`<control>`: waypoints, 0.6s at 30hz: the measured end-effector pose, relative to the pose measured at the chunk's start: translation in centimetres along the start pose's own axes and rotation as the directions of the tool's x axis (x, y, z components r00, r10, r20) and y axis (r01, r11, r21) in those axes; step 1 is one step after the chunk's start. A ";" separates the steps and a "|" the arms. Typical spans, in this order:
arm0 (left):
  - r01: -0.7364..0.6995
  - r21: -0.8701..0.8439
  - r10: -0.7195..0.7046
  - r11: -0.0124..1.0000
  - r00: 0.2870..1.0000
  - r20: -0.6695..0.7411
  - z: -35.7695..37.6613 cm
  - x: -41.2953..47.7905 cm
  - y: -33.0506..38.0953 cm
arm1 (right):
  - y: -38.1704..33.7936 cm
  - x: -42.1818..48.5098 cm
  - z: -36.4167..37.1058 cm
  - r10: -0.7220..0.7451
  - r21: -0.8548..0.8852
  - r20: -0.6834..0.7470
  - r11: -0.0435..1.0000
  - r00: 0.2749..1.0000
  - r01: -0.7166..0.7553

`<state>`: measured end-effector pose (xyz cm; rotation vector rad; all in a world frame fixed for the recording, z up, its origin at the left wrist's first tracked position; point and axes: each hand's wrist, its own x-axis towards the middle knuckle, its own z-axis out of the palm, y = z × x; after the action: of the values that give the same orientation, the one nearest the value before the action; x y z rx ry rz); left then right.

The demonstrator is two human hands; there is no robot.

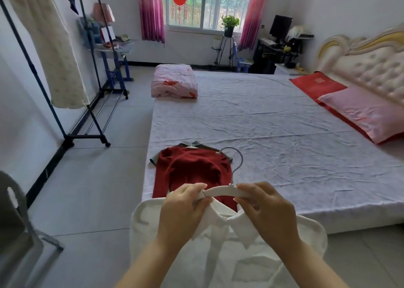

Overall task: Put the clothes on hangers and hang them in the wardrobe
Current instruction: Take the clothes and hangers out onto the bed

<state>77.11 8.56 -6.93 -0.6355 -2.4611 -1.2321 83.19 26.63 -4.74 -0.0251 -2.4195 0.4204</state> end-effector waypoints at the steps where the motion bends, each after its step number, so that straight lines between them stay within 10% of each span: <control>1: 0.006 0.001 -0.006 1.000 1.000 0.007 0.5 1.7 -0.8 | 0.7 1.5 1.1 0.005 0.009 0.012 1.000 1.000 -0.005; 18: 0.224 0.107 -0.231 0.969 0.971 0.057 11.7 24.6 -13.7 | 13.0 23.0 21.3 -0.009 0.142 0.232 0.989 0.973 -0.024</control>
<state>48.10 16.85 -11.47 -0.3819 -2.6946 -1.1748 50.85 35.60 -9.79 0.0830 -2.6117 0.6325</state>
